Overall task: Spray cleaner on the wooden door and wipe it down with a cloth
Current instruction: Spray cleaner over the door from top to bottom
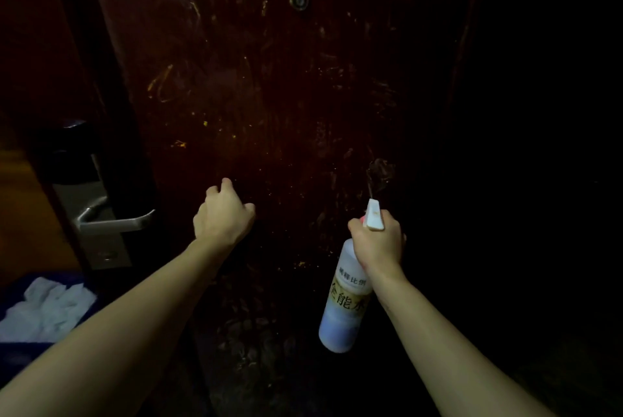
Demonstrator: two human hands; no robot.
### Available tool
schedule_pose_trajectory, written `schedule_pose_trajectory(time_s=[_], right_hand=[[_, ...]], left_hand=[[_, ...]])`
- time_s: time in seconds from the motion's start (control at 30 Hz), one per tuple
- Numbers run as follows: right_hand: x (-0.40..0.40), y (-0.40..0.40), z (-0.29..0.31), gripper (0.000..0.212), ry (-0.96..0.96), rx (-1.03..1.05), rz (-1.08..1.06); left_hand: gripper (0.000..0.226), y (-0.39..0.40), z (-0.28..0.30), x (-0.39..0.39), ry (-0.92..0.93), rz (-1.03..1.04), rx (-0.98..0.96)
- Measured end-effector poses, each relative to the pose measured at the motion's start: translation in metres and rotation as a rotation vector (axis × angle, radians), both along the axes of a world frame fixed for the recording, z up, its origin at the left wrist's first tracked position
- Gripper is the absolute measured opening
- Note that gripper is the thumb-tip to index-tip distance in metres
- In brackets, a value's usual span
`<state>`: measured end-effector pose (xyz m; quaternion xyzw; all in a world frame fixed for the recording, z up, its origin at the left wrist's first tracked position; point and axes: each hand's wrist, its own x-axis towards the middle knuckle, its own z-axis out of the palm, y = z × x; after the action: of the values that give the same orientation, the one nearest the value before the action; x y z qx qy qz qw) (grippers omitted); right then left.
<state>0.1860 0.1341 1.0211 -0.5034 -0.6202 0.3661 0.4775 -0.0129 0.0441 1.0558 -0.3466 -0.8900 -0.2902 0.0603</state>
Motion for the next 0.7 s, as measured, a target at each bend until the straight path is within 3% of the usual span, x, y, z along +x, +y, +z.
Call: schedule_pose_trajectory(time_s=[0.17, 0.7], right_hand=[[0.010, 0.011, -0.002, 0.017, 0.043, -0.018, -0.052], [0.006, 0.008, -0.004, 0.010, 0.009, 0.117, -0.010]], left_hand=[[0.069, 0.002, 0.000, 0.004, 0.004, 0.006, 0.009], [0.063, -0.008, -0.004, -0.005, -0.017, 0.007, -0.003]])
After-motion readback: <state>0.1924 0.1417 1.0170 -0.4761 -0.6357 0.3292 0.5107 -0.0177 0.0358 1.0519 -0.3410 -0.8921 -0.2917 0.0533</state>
